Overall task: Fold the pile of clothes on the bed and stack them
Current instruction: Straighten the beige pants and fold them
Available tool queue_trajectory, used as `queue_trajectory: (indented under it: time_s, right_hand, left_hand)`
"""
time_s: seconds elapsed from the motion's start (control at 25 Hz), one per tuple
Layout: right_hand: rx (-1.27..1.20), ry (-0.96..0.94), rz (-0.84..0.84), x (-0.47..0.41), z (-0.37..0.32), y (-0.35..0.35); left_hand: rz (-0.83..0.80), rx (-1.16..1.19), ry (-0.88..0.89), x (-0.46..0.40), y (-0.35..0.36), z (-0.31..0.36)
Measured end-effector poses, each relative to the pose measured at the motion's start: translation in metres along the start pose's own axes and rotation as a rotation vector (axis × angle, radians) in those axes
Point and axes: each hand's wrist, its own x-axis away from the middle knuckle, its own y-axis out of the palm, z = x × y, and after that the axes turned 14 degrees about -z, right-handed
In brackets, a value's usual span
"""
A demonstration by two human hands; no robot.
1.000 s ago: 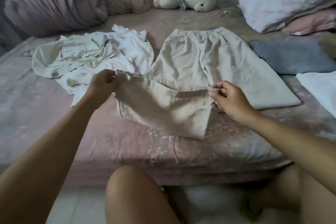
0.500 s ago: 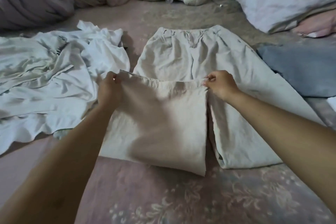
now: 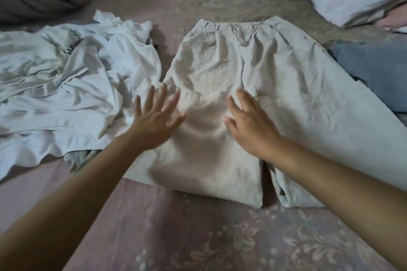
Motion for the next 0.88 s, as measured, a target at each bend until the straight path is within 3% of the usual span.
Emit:
queue_trajectory:
  time_s: [0.08, 0.16, 0.32, 0.52, 0.68, 0.8, 0.88]
  right_hand:
    - [-0.042, 0.087, -0.380, 0.029, -0.028, 0.015]
    - [0.012, 0.210, -0.505, 0.042, -0.034, 0.034]
    - [0.037, 0.276, -0.495, 0.039, -0.033, 0.036]
    - [0.061, 0.062, -0.442, 0.070, -0.048, 0.044]
    - [0.044, 0.074, -0.434, 0.085, -0.052, 0.049]
    - [0.043, 0.064, -0.440, 0.090, -0.057, 0.045]
    - [0.016, 0.066, -0.471, 0.096, -0.058, 0.045]
  left_hand:
    - [-0.253, -0.092, 0.044, 0.029, 0.020, 0.013]
    - [-0.307, -0.101, 0.051, 0.035, 0.042, 0.018]
    - [-0.237, -0.126, 0.039, 0.024, 0.043, 0.016]
    - [-0.233, -0.101, 0.089, 0.055, 0.043, 0.001]
    - [0.133, -0.120, -0.065, 0.084, 0.041, -0.009]
    - [-0.019, 0.007, -0.295, 0.090, 0.028, -0.009]
    - [-0.098, -0.010, -0.310, 0.091, 0.024, -0.012]
